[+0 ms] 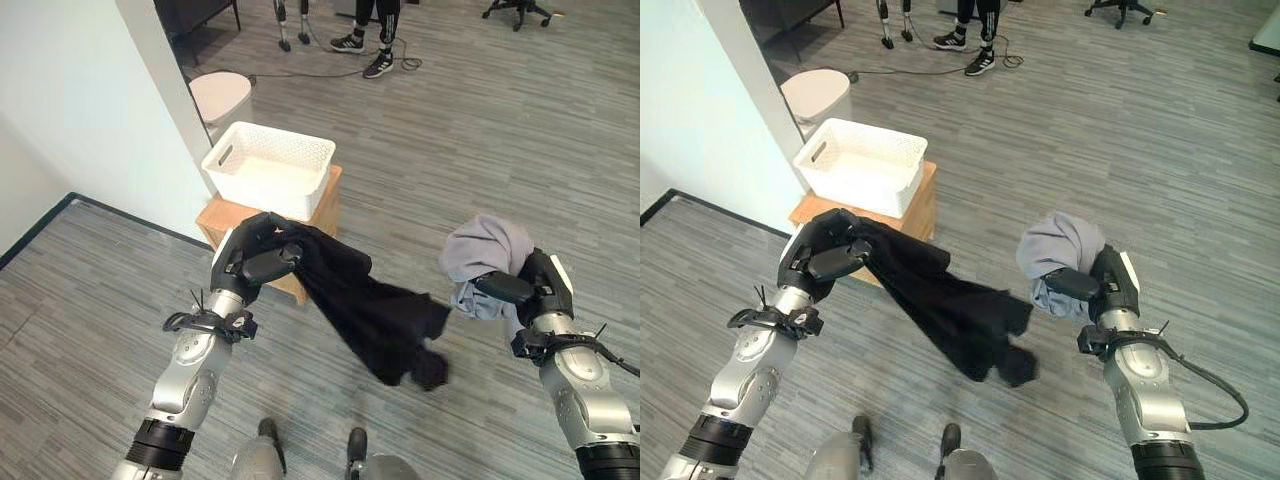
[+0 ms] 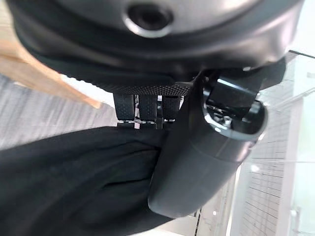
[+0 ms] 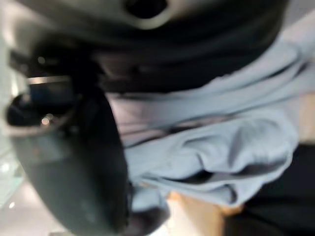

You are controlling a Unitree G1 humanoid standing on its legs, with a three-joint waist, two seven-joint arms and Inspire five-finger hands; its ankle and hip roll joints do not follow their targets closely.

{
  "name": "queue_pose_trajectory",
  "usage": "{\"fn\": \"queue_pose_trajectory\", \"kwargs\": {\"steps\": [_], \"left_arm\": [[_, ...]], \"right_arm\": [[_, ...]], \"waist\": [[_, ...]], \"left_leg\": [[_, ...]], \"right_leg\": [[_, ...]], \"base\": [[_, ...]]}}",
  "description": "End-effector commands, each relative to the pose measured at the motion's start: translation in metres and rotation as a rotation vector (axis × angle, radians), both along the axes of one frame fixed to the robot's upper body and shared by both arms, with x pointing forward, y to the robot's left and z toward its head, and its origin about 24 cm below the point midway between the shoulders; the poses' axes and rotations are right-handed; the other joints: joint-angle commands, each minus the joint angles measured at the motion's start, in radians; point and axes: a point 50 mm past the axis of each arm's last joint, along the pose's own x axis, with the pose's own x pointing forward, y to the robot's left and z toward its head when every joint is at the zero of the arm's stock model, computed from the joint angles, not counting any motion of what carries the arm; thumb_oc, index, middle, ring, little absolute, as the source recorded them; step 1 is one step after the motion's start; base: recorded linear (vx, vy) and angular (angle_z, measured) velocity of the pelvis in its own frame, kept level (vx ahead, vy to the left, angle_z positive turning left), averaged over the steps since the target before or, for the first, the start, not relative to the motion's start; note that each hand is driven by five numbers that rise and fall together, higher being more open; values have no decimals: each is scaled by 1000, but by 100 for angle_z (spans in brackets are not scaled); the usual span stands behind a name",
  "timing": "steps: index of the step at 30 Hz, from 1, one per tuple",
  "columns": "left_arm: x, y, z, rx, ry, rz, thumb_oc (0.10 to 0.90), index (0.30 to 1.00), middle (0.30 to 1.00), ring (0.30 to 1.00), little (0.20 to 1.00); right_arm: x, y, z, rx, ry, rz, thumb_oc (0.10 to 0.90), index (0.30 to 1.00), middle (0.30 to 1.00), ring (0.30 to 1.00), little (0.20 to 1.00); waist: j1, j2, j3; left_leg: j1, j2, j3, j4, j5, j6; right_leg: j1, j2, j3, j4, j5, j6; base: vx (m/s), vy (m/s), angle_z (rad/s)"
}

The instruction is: Pick up bed clothes into laundry basket.

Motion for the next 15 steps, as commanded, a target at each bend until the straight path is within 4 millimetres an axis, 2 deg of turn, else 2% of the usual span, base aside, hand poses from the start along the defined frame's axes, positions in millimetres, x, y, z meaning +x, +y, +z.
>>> {"fn": "queue_pose_trajectory", "kwargs": {"steps": [1,2,3,5,6,8,10,13,15], "left_arm": [[-13,23,74,-9,-380,63,400,300,300,300,300],[-13,27,77,-3,-395,81,400,300,300,300,300],[-11,32,90,21,-443,111,400,300,300,300,300],[-5,34,98,27,-466,132,400,300,300,300,300],[-3,33,99,36,-468,126,400,300,300,300,300],[1,32,103,37,-478,125,400,300,300,300,300],[4,29,107,35,-489,113,400,300,300,300,300],[8,24,121,53,-532,96,400,300,300,300,300],[9,24,126,47,-552,94,400,300,300,300,300]], "right_arm": [[9,5,71,-94,-327,72,400,300,300,300,300],[9,4,71,-97,-327,67,400,300,300,300,300],[13,5,74,-112,-331,69,400,300,300,300,300],[16,6,76,-127,-326,72,400,300,300,300,300],[17,7,76,-131,-322,76,400,300,300,300,300],[20,2,80,-145,-323,56,400,300,300,300,300],[21,-3,84,-153,-332,39,400,300,300,300,300],[23,-20,106,-201,-375,-27,400,300,300,300,300],[24,-29,116,-226,-384,-63,400,300,300,300,300]], "waist": [[41,-44,-124],[36,-40,-133],[22,-26,-133],[4,-28,-115],[-13,-27,-106],[-26,-28,-115],[-25,-25,-121],[-25,-23,-131],[-30,-32,-130]], "left_leg": [[115,-63,-28,-96,-118,19],[143,-70,-24,-124,-128,30],[189,-73,-35,-151,-151,57],[204,-84,-56,-152,-155,73],[205,-85,-91,-150,-155,76],[209,-88,-126,-157,-162,72],[203,-85,-137,-161,-154,65],[212,-82,-188,-167,-168,45],[220,-84,-237,-161,-178,33]], "right_leg": [[-28,-71,63,78,-58,148],[-32,-81,60,117,-61,154],[-94,-105,73,255,-38,177],[-151,-117,127,379,-9,197],[-177,-93,202,420,0,198],[-198,-55,299,393,-29,186],[-199,-57,321,349,-17,182],[-208,-115,294,243,-2,191],[-212,-122,336,207,15,205]], "base": [[119,77,-6],[158,154,13],[126,148,36],[56,73,41],[11,-25,45],[23,-49,73],[46,-86,88],[153,-154,76],[149,-179,65]]}}
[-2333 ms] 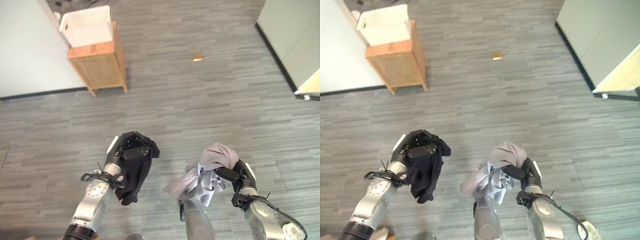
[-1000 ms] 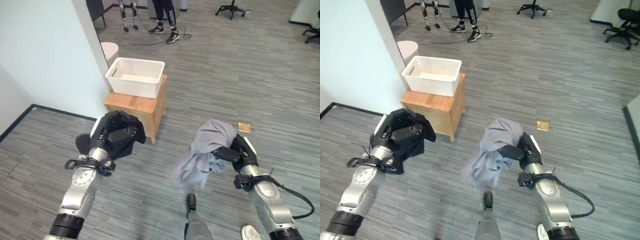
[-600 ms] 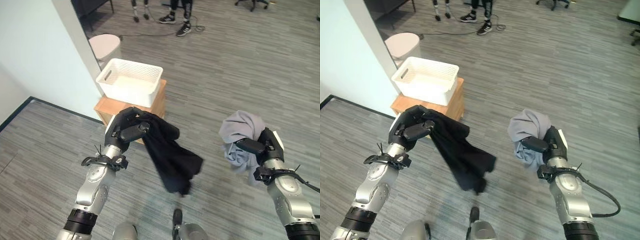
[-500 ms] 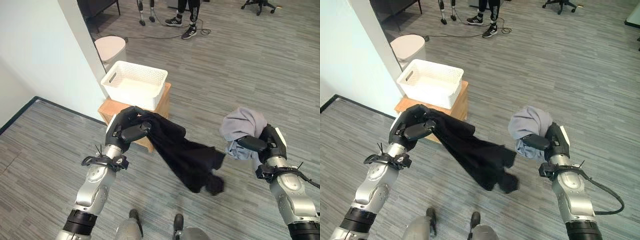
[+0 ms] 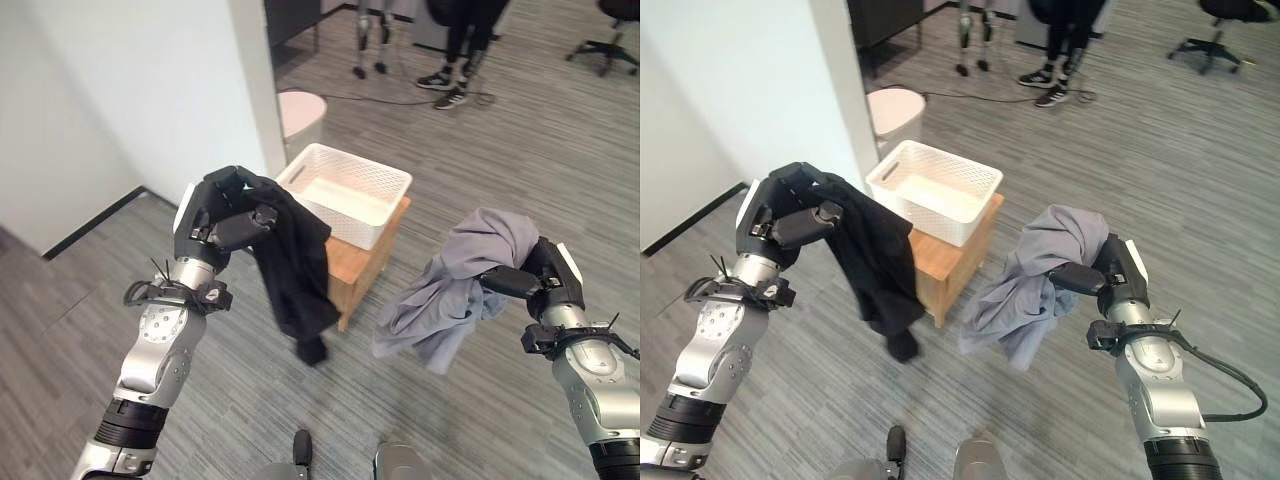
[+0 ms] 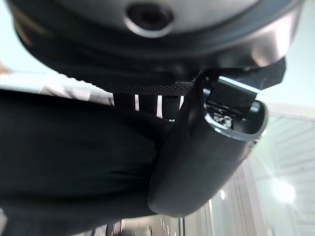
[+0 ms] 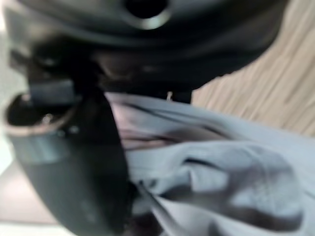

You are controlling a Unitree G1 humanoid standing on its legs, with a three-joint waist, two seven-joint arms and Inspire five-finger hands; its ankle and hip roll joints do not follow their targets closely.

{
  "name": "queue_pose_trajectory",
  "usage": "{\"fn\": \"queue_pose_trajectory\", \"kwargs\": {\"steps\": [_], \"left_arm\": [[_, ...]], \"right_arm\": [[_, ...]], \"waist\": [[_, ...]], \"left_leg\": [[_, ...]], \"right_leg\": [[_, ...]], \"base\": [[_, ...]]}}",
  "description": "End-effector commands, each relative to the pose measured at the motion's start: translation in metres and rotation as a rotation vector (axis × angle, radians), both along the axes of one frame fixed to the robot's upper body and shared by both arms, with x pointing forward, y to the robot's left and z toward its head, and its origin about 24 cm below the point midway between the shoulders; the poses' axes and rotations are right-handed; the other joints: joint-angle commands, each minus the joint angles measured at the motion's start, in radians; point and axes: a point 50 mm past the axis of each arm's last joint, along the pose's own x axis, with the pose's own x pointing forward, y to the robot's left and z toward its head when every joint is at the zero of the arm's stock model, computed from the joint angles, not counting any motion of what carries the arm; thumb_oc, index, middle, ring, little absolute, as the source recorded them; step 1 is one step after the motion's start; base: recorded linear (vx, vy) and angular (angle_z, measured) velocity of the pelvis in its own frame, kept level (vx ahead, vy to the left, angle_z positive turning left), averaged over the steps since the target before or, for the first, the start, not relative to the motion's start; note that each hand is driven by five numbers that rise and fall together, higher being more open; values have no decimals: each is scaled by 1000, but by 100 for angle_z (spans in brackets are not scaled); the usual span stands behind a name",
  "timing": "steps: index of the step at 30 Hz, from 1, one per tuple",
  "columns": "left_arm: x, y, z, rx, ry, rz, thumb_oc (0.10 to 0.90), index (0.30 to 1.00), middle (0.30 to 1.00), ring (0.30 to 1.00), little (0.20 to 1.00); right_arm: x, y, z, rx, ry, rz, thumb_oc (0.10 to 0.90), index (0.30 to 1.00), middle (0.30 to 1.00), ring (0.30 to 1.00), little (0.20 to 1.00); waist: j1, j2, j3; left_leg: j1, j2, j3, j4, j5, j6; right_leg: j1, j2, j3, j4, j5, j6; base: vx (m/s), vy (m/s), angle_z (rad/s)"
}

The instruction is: Pick up bed clothes into laundry basket.

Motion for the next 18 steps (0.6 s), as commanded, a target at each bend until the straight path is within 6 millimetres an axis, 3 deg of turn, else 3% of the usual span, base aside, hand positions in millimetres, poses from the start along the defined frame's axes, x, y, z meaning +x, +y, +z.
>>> {"fn": "queue_pose_trajectory", "kwargs": {"steps": [1,5,6,8,9,11,13,14,15,17,18], "left_arm": [[-4,-7,74,-36,-379,-54,400,300,300,300,300],[-9,8,70,-28,-365,16,400,300,300,300,300],[-14,26,64,-26,-342,88,400,300,300,300,300],[-18,31,62,-19,-341,107,400,300,300,300,300],[-21,39,52,-52,-309,133,400,300,300,300,300],[-21,40,45,-90,-280,132,400,300,300,300,300],[-19,40,40,-92,-259,140,400,300,300,300,300],[-18,40,38,-88,-248,142,400,300,300,300,300],[-19,42,38,-86,-243,151,400,300,300,300,300],[-20,44,39,-75,-246,161,400,300,300,300,300],[-24,48,36,-18,-237,188,400,300,300,300,300]], "right_arm": [[18,-25,103,-119,-376,-74,400,300,300,300,300],[22,-23,112,-147,-384,-59,400,300,300,300,300],[23,-16,112,-140,-390,-28,400,300,300,300,300],[25,-12,116,-141,-407,-13,400,300,300,300,300],[24,-11,118,-116,-425,-6,400,300,300,300,300],[21,-14,119,-103,-439,-23,400,300,300,300,300],[24,-11,116,-89,-434,-13,400,300,300,300,300],[24,-7,115,-86,-428,-2,400,300,300,300,300],[24,-6,113,-83,-422,6,400,300,300,300,300],[24,-4,111,-82,-419,14,400,300,300,300,300],[20,0,110,-81,-445,21,400,300,300,300,300]], "waist": [[5,-58,-112],[35,-76,-113],[67,-90,-118],[68,-92,-120],[74,-94,-116],[63,-96,-93],[70,-96,-78],[75,-96,-69],[77,-92,-71],[80,-93,-78],[81,-69,-88]], "left_leg": [[32,67,25,88,-128,-115],[36,113,6,105,-143,-154],[35,142,19,118,-148,-173],[24,158,14,138,-149,-181],[-24,185,13,214,-100,-200],[-90,199,24,345,-47,-201],[-101,173,8,377,-48,-197],[-116,129,-11,378,-59,-191],[-120,101,-18,347,-89,-186],[-109,82,-17,284,-88,-178],[-98,73,-33,176,-77,-155]], "right_leg": [[-1,-17,20,-76,158,50],[20,-74,-7,-84,179,68],[33,-72,-78,-99,145,65],[49,-58,-92,-113,124,56],[87,-26,-97,-157,105,30],[125,-4,-122,-182,98,-5],[140,6,-133,-183,89,-18],[146,12,-128,-190,90,-22],[152,23,-124,-201,84,-23],[144,29,-117,-214,97,-21],[135,59,-107,-217,98,-21]], "base": [[99,-193,68],[68,-308,40],[60,-422,13],[39,-320,-1],[22,-276,6],[-13,-308,38],[-56,-162,51],[-8,-106,27],[44,-148,18],[75,-74,18],[88,-23,2]]}}
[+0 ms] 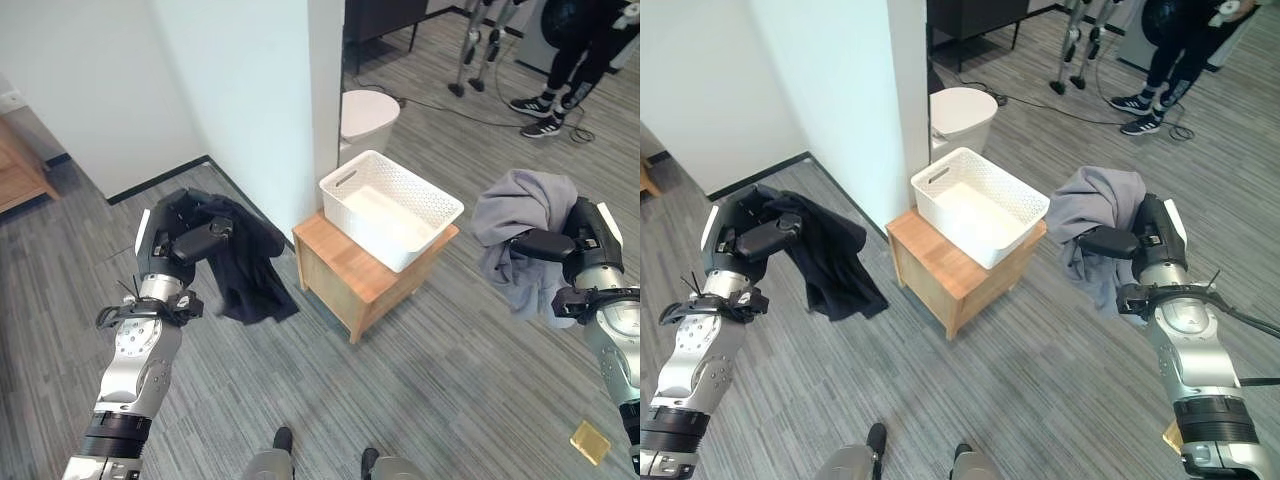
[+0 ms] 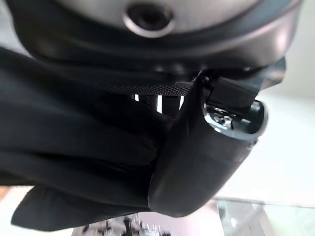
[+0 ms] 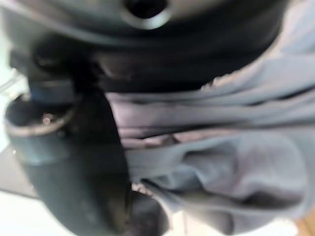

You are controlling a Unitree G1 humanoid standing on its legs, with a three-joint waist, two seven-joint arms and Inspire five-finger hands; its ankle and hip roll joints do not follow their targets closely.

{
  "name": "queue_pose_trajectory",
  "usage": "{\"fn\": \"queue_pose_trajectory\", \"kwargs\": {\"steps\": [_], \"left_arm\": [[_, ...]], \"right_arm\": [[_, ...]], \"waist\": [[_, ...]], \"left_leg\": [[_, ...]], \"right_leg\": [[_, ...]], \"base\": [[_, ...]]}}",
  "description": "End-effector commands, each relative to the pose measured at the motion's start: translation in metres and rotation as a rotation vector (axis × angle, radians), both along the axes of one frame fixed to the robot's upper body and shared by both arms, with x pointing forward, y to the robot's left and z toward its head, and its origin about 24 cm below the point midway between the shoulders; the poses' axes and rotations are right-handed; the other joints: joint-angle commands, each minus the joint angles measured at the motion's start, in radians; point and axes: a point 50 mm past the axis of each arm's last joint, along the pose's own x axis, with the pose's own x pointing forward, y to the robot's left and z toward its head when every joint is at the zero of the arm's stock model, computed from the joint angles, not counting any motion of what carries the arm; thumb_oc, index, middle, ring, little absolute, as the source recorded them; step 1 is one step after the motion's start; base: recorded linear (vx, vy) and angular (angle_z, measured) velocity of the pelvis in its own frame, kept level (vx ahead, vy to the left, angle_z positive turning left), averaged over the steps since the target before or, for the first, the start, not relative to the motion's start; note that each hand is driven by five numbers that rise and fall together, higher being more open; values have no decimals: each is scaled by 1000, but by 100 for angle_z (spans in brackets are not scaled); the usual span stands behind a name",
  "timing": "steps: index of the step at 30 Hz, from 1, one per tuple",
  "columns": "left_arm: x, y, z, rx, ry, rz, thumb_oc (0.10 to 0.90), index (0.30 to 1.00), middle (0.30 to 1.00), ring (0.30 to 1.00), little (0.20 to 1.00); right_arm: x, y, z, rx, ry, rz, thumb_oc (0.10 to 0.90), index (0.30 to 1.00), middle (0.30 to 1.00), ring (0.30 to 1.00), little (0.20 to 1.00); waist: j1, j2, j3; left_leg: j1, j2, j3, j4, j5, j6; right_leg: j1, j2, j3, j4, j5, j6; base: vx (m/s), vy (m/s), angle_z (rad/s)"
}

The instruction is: Pick up bed clothes into laundry basket.

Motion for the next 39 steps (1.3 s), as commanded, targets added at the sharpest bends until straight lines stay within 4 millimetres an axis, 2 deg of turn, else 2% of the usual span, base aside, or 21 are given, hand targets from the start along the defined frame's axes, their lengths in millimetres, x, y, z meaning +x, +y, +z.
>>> {"fn": "queue_pose_trajectory", "kwargs": {"steps": [1,3,4,10,18,25,26,31,35,36,38,39], "left_arm": [[-13,4,76,80,-365,-26,400,300,300,300,300],[-13,3,77,85,-371,-31,400,300,300,300,300],[-13,0,79,86,-388,-23,400,300,300,300,300],[-14,-2,74,94,-369,-26,400,300,300,300,300],[-10,-5,68,96,-343,-43,400,300,300,300,300],[-6,-6,64,89,-321,-42,400,300,300,300,300],[-33,31,11,25,-144,228,400,300,300,300,300],[-40,37,11,41,-142,258,400,300,300,300,300],[-48,51,17,45,-168,341,400,300,300,300,300],[-51,56,16,45,-168,367,400,300,300,300,300],[-53,63,16,55,-162,414,400,300,300,300,300],[-53,63,16,54,-163,415,400,300,300,300,300]], "right_arm": [[-1,25,66,-3,-355,109,400,300,300,300,300],[-3,31,58,51,-370,125,400,300,300,300,300],[-9,33,40,108,-357,116,400,300,300,300,300],[-23,36,12,170,-316,77,400,300,300,300,300],[-31,29,-5,187,-264,22,400,300,300,300,300],[-27,34,-4,171,-271,29,400,300,300,300,300],[-32,48,-30,286,-225,29,400,300,300,300,300],[-31,48,-27,291,-239,29,400,300,300,300,300],[-27,46,-21,262,-244,26,400,300,300,300,300],[-26,46,-17,257,-259,29,400,300,300,300,300],[-26,47,-10,237,-283,31,400,300,300,300,300],[-26,47,-10,237,-283,32,400,300,300,300,300]], "waist": [[9,-42,-108],[4,-39,-118],[-14,-27,-130],[-50,-10,-148],[-84,-17,-152],[-90,-31,-153],[-23,-23,-151],[-15,-26,-154],[1,-35,-150],[5,-38,-148],[8,-29,-128],[10,-30,-127]], "left_leg": [[-23,0,-16,0,-101,17],[-7,3,-16,-35,-99,24],[6,5,-15,-79,-81,27],[48,6,35,-136,-82,39],[77,-7,109,-149,-107,59],[98,-13,138,-160,-125,72],[47,45,207,-132,-112,51],[53,36,211,-135,-119,58],[40,18,219,-115,-140,66],[38,10,216,-97,-165,71],[45,-12,203,-74,-194,101],[43,-14,205,-73,-195,104]], "right_leg": [[22,-17,57,-195,121,70],[26,-11,63,-199,115,67],[26,-12,65,-215,121,67],[21,-35,100,-231,135,84],[-11,-59,165,-241,167,116],[-39,-54,222,-243,188,135],[28,-70,-53,-200,86,93],[35,-80,-53,-212,93,100],[30,-106,-64,-206,101,117],[31,-118,-64,-188,90,124],[-38,-144,-40,4,125,143],[-50,-148,-34,21,120,146]], "base": [[115,0,-18],[53,48,-25],[58,53,-29],[44,96,-31],[10,87,-32],[14,43,-23],[31,36,-16],[42,52,-11],[47,86,5],[78,146,5],[52,165,4],[18,127,-3]]}}
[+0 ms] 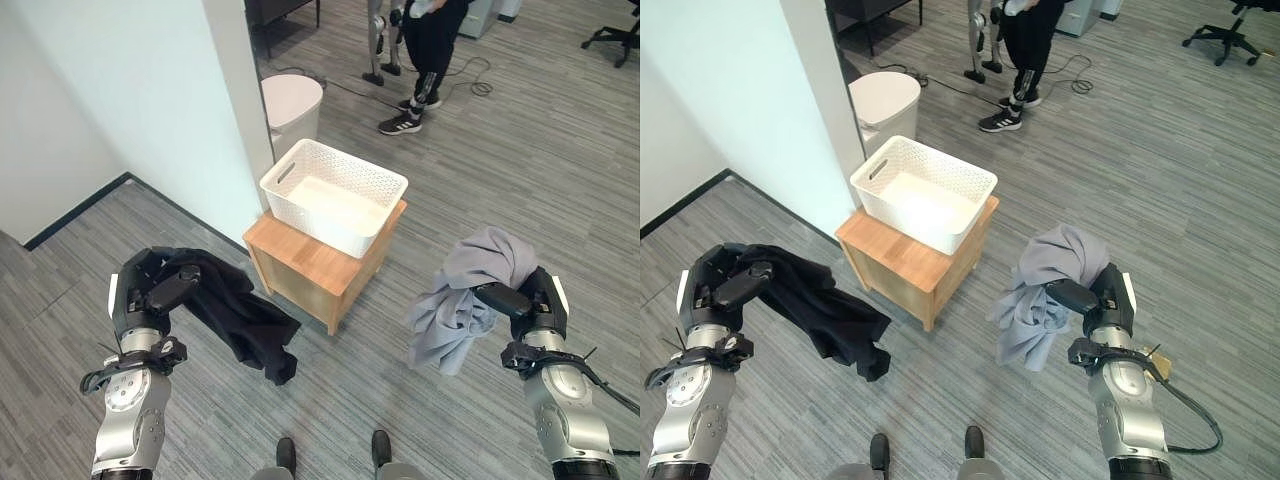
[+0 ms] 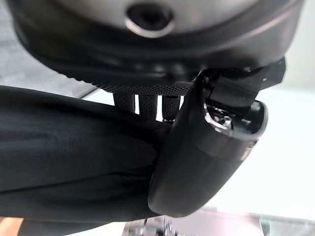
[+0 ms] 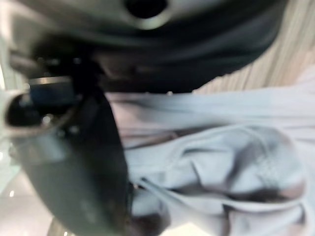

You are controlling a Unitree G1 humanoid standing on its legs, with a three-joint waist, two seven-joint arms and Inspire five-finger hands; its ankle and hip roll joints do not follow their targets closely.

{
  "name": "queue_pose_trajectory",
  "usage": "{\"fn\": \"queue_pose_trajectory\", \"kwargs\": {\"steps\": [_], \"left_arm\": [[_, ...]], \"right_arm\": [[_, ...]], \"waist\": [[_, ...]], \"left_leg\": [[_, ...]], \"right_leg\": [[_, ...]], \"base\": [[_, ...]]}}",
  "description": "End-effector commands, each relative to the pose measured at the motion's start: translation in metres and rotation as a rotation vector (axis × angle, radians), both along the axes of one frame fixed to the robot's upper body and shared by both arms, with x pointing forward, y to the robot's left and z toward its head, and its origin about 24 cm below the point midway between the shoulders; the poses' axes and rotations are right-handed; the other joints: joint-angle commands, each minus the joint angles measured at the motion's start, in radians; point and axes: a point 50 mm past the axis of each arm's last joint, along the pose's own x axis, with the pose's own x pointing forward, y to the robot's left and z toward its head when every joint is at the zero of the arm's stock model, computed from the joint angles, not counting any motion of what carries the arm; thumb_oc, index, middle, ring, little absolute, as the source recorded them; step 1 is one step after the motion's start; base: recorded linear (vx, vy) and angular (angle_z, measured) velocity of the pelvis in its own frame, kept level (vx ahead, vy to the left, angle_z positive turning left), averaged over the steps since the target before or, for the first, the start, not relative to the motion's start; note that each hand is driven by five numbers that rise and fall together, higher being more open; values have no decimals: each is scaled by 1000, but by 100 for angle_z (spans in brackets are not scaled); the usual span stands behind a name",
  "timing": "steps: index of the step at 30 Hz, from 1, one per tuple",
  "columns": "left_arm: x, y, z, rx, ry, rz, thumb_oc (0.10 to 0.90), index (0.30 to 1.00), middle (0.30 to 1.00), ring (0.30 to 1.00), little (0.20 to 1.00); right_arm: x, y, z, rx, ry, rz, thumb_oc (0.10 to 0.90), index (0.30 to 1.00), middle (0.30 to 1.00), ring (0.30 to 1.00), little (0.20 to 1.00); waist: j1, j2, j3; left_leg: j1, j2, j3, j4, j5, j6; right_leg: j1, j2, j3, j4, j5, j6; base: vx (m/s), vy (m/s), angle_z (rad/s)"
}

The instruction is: Pick up bed clothes into laundry basket.

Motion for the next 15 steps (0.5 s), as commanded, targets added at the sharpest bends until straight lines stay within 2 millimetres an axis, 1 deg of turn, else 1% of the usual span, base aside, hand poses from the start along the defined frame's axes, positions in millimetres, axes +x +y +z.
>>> {"fn": "queue_pose_trajectory", "kwargs": {"steps": [1,2,3,4,5,6,7,8,9,10,11,12,13,14,15], "left_arm": [[-1,30,65,179,-269,102,400,300,300,300,300],[0,30,64,176,-264,98,400,300,300,300,300],[1,28,65,179,-262,84,400,300,300,300,300],[1,28,65,178,-263,84,400,300,300,300,300],[3,25,70,196,-280,59,400,300,300,300,300],[4,22,71,185,-296,46,400,300,300,300,300],[3,22,71,184,-295,45,400,300,300,300,300],[7,17,74,148,-329,20,400,300,300,300,300],[10,15,76,138,-342,16,400,300,300,300,300],[12,14,77,146,-344,15,400,300,300,300,300],[12,12,78,160,-344,10,400,300,300,300,300],[13,9,78,159,-350,-4,400,300,300,300,300],[12,9,72,129,-340,-10,400,300,300,300,300],[10,9,69,87,-350,-6,400,300,300,300,300],[9,8,65,57,-352,-1,400,300,300,300,300]], "right_arm": [[11,8,74,-88,-350,39,400,300,300,300,300],[9,8,74,-91,-352,39,400,300,300,300,300],[8,10,75,-99,-359,44,400,300,300,300,300],[9,10,76,-101,-360,44,400,300,300,300,300],[6,4,72,-113,-336,18,400,300,300,300,300],[5,0,70,-113,-329,4,400,300,300,300,300],[5,0,70,-113,-328,4,400,300,300,300,300],[2,-8,69,-112,-322,-24,400,300,300,300,300],[1,-10,70,-122,-323,-31,400,300,300,300,300],[-1,-12,73,-135,-335,-45,400,300,300,300,300],[-3,-13,76,-150,-343,-48,400,300,300,300,300],[-8,-16,73,-149,-321,-47,400,300,300,300,300],[-8,-15,71,-130,-326,-39,400,300,300,300,300],[-7,-16,76,-122,-352,-39,400,300,300,300,300],[-7,-19,80,-119,-368,-49,400,300,300,300,300]], "waist": [[0,-58,-71],[-9,-49,-55],[-25,-23,-19],[-21,-24,-18],[-40,-11,-8],[-57,-21,-12],[-62,-13,-15],[-94,-31,-25],[-117,-43,-36],[-132,-35,-43],[-142,-35,-44],[-147,-47,-52],[-145,-52,-62],[-132,-64,-67],[-112,-81,-65]], "left_leg": [[-41,-31,-12,119,-129,27],[-27,-39,-26,123,-138,46],[10,-34,-46,121,-149,68],[12,-35,-42,119,-151,67],[56,-27,-49,105,-175,68],[88,-39,-56,90,-196,58],[95,-31,-62,82,-200,57],[150,-50,-89,65,-229,39],[195,-56,-110,55,-252,27],[208,-37,-123,58,-266,12],[213,-28,-126,79,-277,2],[189,-25,-147,159,-254,-21],[153,-21,-144,265,-191,-56],[90,-15,-115,416,-117,-93],[26,-19,-114,552,-48,-121]], "right_leg": [[-83,-117,-52,379,-44,88],[-121,-111,-17,491,10,86],[-217,-99,4,636,54,79],[-228,-99,12,653,47,78],[-318,-90,-17,642,15,72],[-363,-78,-34,567,-7,67],[-352,-74,-45,560,-15,67],[-396,-41,-58,412,-21,70],[-407,-9,-95,280,-19,74],[-362,5,-128,214,-8,71],[-339,2,-143,202,-5,65],[-299,6,-123,211,-34,33],[-255,19,-99,200,-39,13],[-204,16,-112,181,-44,-10],[-158,12,-120,164,-62,-29]], "base": [[43,151,-6],[135,292,1],[112,220,6],[296,204,7],[398,28,5],[442,40,-10],[548,-79,-5],[595,-99,14],[703,-124,57],[496,-102,84],[324,-122,88],[284,-158,82],[271,-195,85],[356,-182,90],[356,-204,80]]}}
